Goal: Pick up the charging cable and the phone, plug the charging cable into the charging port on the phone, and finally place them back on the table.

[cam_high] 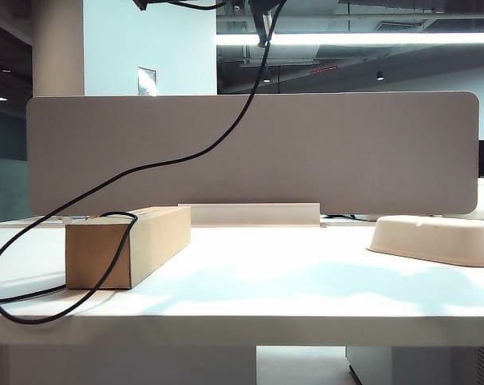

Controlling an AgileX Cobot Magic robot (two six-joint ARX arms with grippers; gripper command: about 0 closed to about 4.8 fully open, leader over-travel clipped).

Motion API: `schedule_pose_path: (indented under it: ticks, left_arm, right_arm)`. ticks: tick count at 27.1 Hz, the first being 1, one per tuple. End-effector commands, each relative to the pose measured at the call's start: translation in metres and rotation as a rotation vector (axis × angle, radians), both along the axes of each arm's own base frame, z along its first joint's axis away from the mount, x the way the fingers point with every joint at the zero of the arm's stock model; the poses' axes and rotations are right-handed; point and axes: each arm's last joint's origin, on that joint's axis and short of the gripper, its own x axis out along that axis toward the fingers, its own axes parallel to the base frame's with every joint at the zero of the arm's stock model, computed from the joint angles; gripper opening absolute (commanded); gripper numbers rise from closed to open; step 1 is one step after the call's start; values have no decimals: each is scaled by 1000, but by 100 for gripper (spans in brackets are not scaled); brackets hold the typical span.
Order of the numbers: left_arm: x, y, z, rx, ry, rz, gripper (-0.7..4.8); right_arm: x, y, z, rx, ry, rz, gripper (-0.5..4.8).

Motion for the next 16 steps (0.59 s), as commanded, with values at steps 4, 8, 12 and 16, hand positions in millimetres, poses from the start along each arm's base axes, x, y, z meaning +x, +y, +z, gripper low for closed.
schedule_pose_path:
  ticks: [4, 8, 12, 16]
  left_arm:
    - [-3, 1, 3, -5, 10, -42, -6]
    - [-2, 1, 5, -18, -8, -40, -6]
    - [-2, 1, 5, -20, -17, -29, -6]
    - [-1, 0, 6, -21, -31, 3, -6]
  right_arm:
    - [-2, 0, 6, 3, -45, -20, -7]
    - [-2, 0, 6, 3, -46, -20, -7]
    - [-2, 0, 6, 1, -45, -17, -7]
    - [-2, 0, 6, -1, -45, -13, -6]
